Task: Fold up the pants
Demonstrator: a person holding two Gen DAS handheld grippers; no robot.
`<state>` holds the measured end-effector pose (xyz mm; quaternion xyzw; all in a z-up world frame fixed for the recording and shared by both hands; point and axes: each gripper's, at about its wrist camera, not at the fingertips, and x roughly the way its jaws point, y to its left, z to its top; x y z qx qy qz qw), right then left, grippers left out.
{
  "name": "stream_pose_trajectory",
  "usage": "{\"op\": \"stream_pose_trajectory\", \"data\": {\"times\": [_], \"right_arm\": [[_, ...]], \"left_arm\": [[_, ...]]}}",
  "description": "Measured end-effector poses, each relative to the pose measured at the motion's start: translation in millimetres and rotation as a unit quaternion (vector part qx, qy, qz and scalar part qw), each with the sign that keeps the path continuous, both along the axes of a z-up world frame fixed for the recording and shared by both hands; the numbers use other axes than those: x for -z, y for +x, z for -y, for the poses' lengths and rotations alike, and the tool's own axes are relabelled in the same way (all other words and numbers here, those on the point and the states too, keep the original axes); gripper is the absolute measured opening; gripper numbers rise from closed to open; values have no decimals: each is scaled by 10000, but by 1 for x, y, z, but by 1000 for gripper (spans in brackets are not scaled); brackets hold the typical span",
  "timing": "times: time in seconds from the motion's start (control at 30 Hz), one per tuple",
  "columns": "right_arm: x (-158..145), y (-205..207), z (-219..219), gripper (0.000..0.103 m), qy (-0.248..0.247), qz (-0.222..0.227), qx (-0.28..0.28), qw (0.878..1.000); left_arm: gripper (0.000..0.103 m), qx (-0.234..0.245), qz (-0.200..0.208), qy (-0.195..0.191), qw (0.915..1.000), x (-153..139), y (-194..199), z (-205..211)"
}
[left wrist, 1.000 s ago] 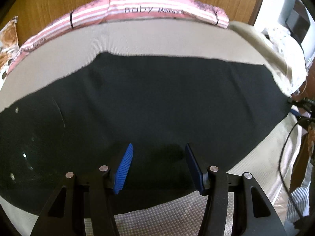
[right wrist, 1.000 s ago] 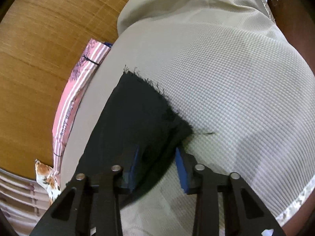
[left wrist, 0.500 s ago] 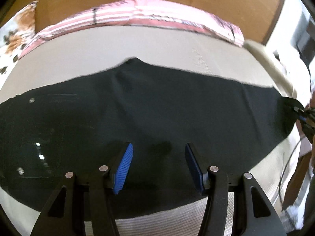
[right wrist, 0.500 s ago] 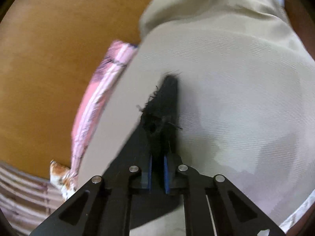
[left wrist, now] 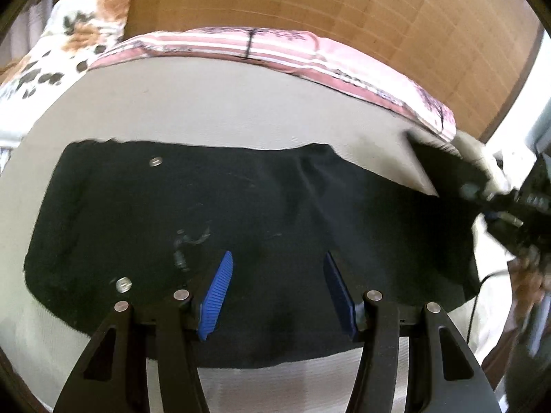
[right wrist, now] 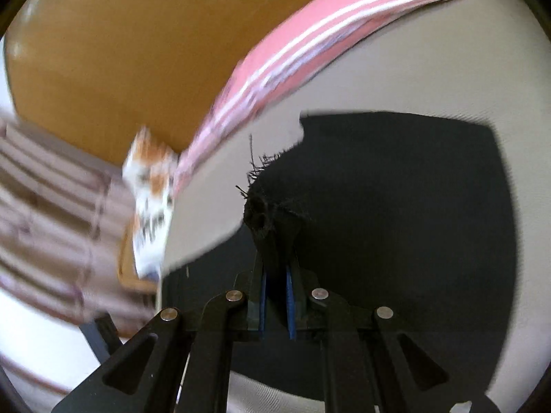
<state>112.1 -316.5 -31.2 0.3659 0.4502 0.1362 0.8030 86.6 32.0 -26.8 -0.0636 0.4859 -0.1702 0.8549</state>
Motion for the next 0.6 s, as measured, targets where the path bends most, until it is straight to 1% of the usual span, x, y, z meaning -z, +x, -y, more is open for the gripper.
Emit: {"op": "stream_pose_trajectory", "data": {"times": [0.07, 0.1, 0.13, 0.2, 0.27, 0.3, 0.37, 0.4, 0.43, 0.5, 0.53, 0.57, 0.6], "right_arm": [[11, -1, -34, 10, -85, -92, -506, 9986], [20, -3, -54, 10, -222, -186, -786, 9965], [28, -5, -72, 10, -516, -270, -1028, 9930], [39, -9, -95, 11, -943, -376, -1331, 9859], [50, -12, -105, 11, -1152, -438, -1495, 9811], [50, -13, -107, 11, -1241, -386, -1546, 9794], [46, -14, -110, 15, -1283, -337, -1622, 9778], [44, -14, -111, 20, -1255, -338, -1654, 9776], [41, -16, -112, 28, -1161, -340, -1698, 9780], [33, -18, -115, 32, -1009, -293, -1795, 9781], [28, -23, -112, 33, -985, -252, -1792, 9785], [23, -28, -108, 33, -906, -200, -1744, 9803], [19, -32, -102, 36, -762, -172, -1645, 9833]], "left_arm": [[56, -65, -78, -108, 9999, 2, -1, -9], [56, -94, -110, -148, 9998, 3, -1, -13], [56, -110, -136, -187, 9997, 3, -1, -16], [56, -92, -157, -277, 9995, 3, -2, -19], [56, -40, -155, -317, 9994, 2, -2, -18], [56, 1, -166, -348, 9993, 2, -1, -17], [56, 114, -202, -438, 9988, 1, 0, -13], [56, 156, -221, -468, 9985, 1, 0, -11], [56, 214, -268, -519, 9981, 1, 0, -8], [56, 293, -365, -626, 9969, 1, 1, -3], [56, 341, -428, -705, 9960, 2, 1, -1], [56, 371, -478, -760, 9953, 2, 1, -1], [56, 427, -571, -853, 9938, 3, 1, 1]]}}
